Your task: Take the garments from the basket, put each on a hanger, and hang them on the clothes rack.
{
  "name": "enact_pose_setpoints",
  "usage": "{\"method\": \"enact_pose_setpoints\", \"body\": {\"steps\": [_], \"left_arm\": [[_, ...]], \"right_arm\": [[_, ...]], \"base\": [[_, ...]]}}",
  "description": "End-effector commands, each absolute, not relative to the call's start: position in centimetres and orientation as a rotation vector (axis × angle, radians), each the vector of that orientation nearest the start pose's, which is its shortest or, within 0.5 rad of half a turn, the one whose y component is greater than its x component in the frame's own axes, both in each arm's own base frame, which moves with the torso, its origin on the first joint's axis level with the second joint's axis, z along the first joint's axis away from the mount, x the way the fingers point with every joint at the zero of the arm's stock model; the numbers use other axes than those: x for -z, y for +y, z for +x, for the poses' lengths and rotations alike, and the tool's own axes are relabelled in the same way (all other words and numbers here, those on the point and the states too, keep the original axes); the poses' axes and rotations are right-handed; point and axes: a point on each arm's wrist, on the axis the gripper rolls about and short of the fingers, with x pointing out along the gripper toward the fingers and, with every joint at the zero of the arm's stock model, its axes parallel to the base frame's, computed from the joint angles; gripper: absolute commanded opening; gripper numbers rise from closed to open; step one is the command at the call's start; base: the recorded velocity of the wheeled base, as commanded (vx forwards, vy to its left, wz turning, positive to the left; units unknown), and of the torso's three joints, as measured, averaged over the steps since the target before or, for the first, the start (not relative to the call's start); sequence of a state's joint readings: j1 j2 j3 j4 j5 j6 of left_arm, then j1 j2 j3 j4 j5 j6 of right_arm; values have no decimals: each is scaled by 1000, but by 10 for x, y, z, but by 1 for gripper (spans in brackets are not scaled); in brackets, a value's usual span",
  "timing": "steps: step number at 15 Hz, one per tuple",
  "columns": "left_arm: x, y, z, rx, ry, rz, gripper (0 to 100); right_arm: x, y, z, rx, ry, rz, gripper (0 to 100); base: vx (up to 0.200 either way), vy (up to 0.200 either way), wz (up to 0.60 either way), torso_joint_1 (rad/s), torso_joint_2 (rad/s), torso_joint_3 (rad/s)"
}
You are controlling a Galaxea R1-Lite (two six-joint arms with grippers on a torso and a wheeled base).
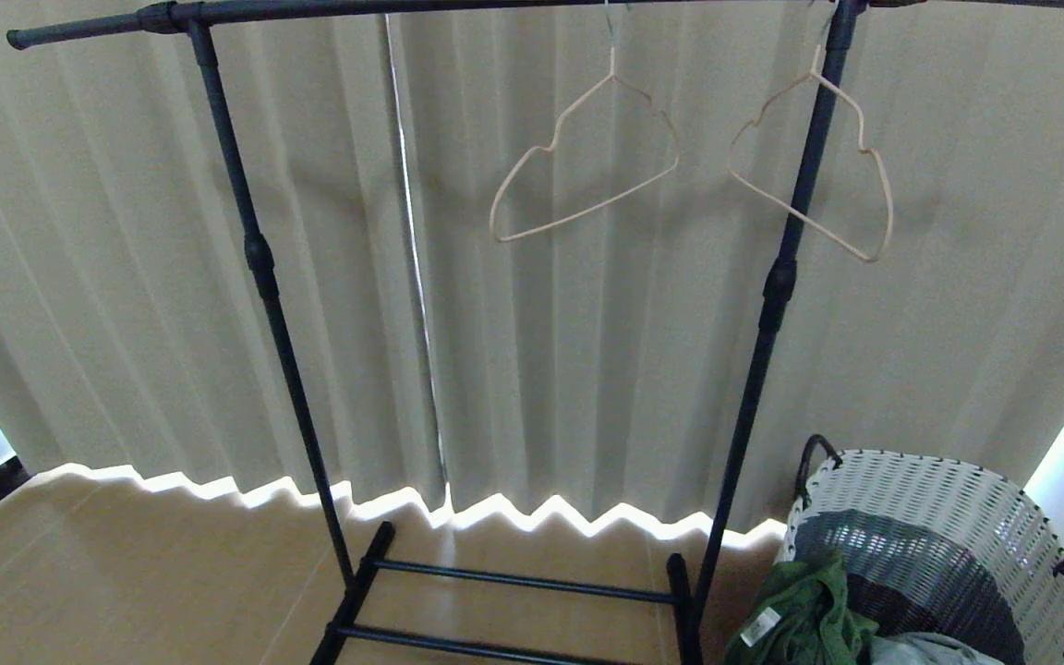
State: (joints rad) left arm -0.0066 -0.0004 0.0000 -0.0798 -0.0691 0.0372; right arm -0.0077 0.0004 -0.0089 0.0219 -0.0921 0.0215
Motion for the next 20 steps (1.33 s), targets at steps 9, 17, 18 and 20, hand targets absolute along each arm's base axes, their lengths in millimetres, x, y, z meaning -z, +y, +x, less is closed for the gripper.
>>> {"method": "enact_pose_setpoints", "body": {"steps": [9,17,18,20], "left_arm": [[-84,-1,-23,72,-81,38,100],[-84,-1,-23,74,-81,38,100],[-84,-1,-23,74,-81,38,100],[-84,-1,-23,74,-81,38,100]], "right_arm": [[-76,-2,-24,98,11,18,100],[-125,-2,-17,55,360,-244,100],[-127,-2,-5,53,452,-263,100],[-127,-4,16,66,632,-410,100]], "base": [[0,0,0,0,0,0],[0,0,0,0,0,0],[0,0,0,0,0,0],[0,0,0,0,0,0]]}}
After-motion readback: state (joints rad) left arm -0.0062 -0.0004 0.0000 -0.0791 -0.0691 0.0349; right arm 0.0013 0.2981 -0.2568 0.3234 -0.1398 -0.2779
